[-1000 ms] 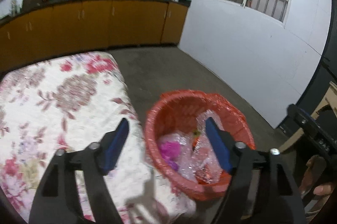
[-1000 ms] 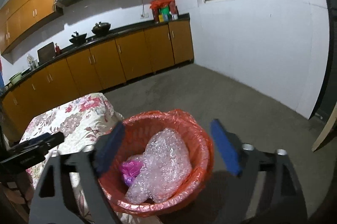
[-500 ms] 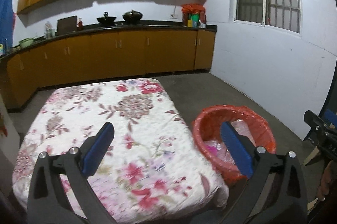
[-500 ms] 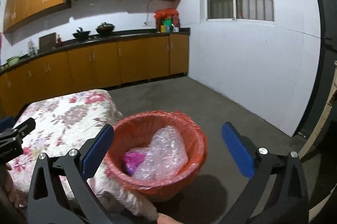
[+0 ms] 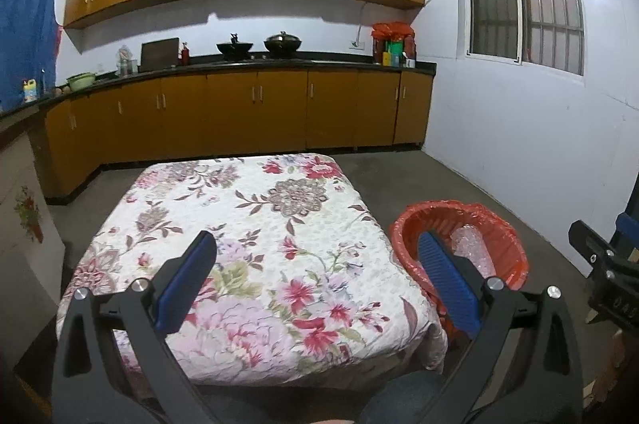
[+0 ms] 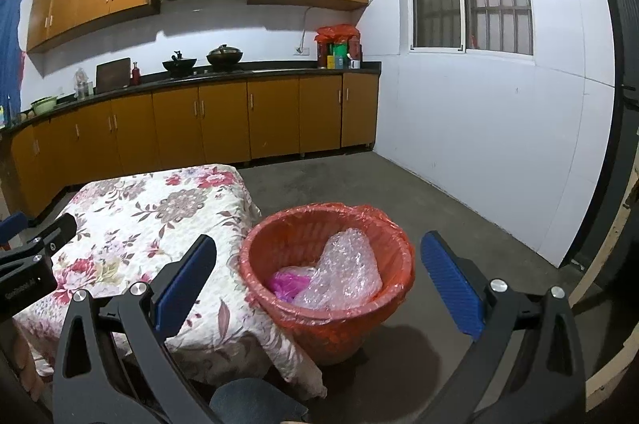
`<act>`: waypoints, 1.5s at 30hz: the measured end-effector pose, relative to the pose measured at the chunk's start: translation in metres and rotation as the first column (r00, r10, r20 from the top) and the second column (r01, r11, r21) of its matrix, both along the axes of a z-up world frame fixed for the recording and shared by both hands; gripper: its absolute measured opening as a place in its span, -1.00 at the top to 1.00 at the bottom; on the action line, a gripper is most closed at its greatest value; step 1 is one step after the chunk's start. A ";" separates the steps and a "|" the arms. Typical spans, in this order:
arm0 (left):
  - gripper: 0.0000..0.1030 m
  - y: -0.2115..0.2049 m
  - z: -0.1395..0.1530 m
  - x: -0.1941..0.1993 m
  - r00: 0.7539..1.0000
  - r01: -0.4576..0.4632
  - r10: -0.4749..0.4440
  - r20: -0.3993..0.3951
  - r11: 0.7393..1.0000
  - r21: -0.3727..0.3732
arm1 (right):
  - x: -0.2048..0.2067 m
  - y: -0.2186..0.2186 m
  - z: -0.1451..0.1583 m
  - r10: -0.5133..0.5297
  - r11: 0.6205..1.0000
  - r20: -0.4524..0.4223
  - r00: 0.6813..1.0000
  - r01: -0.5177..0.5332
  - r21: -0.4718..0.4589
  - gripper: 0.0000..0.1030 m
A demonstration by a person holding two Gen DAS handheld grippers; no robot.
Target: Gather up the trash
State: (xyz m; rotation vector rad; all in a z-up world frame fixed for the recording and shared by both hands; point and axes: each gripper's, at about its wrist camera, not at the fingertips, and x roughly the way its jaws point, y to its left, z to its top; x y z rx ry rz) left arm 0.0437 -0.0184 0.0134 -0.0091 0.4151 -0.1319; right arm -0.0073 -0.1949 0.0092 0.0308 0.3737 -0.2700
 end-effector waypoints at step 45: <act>-0.92 0.012 -0.023 -0.040 0.992 -0.082 0.085 -0.096 0.996 0.032 | -0.016 0.024 -0.027 -0.015 1.000 -0.125 0.992 0.018 0.024 -0.96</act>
